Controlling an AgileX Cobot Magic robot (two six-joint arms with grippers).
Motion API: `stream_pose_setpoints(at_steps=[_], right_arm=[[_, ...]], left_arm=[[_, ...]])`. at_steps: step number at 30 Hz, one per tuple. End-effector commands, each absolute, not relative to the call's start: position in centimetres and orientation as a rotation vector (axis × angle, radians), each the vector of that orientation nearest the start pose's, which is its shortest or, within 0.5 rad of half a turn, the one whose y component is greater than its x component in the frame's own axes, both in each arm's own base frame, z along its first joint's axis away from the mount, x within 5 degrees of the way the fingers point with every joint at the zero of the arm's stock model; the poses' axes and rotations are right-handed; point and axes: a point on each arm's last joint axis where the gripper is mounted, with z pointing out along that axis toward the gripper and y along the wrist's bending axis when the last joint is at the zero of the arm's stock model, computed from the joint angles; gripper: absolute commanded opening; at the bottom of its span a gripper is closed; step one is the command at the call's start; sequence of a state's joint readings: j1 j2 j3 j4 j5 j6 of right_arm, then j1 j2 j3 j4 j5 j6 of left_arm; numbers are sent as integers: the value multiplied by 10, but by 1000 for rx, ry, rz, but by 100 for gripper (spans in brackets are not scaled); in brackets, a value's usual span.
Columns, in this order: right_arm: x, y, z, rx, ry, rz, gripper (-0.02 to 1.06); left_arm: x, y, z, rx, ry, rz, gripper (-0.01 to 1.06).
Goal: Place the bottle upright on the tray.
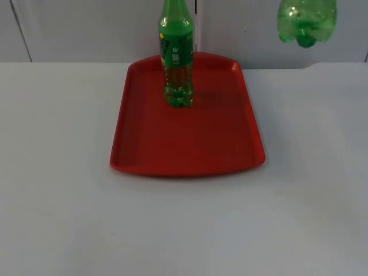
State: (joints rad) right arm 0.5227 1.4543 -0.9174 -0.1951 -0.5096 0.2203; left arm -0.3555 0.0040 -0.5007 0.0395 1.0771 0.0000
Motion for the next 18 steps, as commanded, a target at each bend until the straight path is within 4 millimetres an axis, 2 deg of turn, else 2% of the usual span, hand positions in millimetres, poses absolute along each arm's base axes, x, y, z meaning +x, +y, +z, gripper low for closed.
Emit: stream_pose_setpoints(at_steps=[1,6,9,10,13,18], right_arm=[[285,177,320,-454,1433,544,0],[295,189,303,-486,1350,581,0],[308,200,279,-529,1343,591,0],[308,200,279,-529,1343,591,0],[322,209,256,-540,1385,604,0],[330,224,239,-576,1247,679,0]], left_arm=[[-3,5,275,367,2034,-171,105],[-3,5,275,367,2034,-171,105],[-3,5,275,367,2034,-171,105],[-3,5,275,367,2034,-171,105],[-3,5,275,367,2034,-171,105],[-3,5,275,367,2034,-171,105]])
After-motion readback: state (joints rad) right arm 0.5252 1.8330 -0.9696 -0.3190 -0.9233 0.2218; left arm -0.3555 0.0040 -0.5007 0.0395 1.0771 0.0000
